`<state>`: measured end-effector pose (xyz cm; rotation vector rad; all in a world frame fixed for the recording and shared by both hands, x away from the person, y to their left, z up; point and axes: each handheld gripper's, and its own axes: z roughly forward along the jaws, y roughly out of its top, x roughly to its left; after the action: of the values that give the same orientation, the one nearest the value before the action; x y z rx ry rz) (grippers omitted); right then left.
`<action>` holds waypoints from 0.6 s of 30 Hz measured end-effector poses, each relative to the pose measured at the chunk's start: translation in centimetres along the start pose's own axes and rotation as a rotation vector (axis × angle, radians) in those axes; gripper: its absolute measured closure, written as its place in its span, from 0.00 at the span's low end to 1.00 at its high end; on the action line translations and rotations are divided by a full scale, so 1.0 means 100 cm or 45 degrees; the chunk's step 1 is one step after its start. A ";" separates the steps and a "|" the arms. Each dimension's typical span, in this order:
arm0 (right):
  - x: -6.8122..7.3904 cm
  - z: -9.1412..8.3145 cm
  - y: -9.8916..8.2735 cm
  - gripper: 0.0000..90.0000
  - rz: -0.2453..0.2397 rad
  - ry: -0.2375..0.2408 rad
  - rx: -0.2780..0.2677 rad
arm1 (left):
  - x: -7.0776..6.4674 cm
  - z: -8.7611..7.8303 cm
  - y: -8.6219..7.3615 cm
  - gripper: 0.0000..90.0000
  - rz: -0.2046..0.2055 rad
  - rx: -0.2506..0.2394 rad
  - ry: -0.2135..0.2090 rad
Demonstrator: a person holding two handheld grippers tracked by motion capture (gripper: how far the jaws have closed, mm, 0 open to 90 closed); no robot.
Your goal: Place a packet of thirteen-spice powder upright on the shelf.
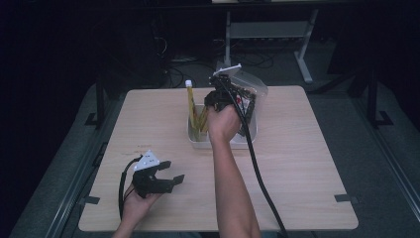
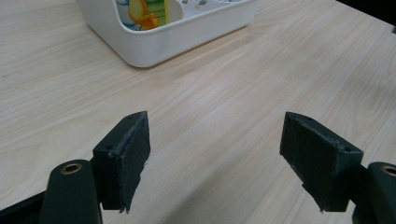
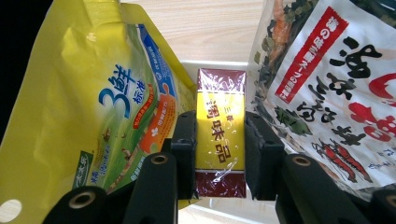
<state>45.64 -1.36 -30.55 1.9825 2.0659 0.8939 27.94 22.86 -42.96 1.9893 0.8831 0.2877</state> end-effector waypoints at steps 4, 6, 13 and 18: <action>-0.002 0.000 -0.001 0.73 0.001 0.003 0.004 | 0.001 -0.001 0.000 0.27 -0.006 -0.005 -0.001; -0.003 0.000 -0.002 0.72 -0.004 0.016 0.004 | 0.001 0.000 0.000 0.27 -0.005 -0.002 -0.003; -0.002 0.002 -0.006 0.68 -0.023 0.065 0.035 | 0.000 -0.001 0.000 0.27 0.001 0.004 -0.004; -0.001 0.004 -0.006 0.67 -0.032 0.096 0.038 | 0.001 -0.001 0.000 0.27 -0.002 -0.001 0.000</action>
<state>45.32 -1.31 -31.21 1.9620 2.1517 0.9530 27.93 23.00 -42.92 1.9874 0.8849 0.2871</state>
